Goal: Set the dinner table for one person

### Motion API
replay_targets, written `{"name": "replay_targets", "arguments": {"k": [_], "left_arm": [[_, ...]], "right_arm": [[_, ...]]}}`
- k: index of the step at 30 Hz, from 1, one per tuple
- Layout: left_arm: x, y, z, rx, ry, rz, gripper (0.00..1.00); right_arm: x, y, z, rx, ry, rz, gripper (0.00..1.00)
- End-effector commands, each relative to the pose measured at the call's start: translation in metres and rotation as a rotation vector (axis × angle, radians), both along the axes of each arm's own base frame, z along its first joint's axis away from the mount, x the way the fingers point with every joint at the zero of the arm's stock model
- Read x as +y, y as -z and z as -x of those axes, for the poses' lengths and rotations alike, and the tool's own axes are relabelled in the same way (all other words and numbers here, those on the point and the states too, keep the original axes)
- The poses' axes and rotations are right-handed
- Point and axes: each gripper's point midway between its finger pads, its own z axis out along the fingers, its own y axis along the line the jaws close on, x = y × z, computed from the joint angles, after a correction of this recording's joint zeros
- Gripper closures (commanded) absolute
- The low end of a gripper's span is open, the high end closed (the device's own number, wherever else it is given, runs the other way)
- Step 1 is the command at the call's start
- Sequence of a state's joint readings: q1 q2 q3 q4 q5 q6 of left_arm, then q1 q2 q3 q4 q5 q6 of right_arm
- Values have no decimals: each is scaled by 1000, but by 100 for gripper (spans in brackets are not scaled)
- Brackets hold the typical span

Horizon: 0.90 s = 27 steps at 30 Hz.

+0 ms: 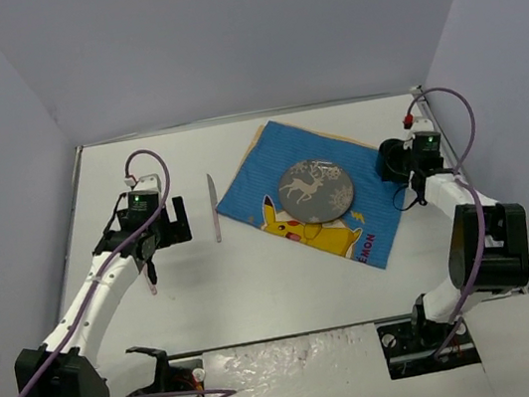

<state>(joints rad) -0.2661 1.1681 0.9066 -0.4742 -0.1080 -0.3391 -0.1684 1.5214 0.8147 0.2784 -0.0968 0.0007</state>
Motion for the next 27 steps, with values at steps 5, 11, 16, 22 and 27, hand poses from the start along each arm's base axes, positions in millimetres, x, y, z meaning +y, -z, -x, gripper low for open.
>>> {"name": "replay_targets", "arguments": {"k": [5, 11, 16, 22, 27], "left_arm": [[43, -4, -3, 3, -279, 10, 3], [81, 24, 20, 67, -467, 15, 4], [100, 52, 17, 100, -544, 88, 11], [102, 71, -3, 116, -517, 105, 23], [102, 88, -4, 138, -543, 130, 39]], "right_arm": [[6, -141, -2, -311, 114, -100, 8], [63, -202, 18, -436, -54, -194, 1], [113, -210, 35, -447, -224, -251, 1], [151, -214, 57, -454, -376, -278, 2], [167, -216, 68, -458, -432, -290, 2]]}}
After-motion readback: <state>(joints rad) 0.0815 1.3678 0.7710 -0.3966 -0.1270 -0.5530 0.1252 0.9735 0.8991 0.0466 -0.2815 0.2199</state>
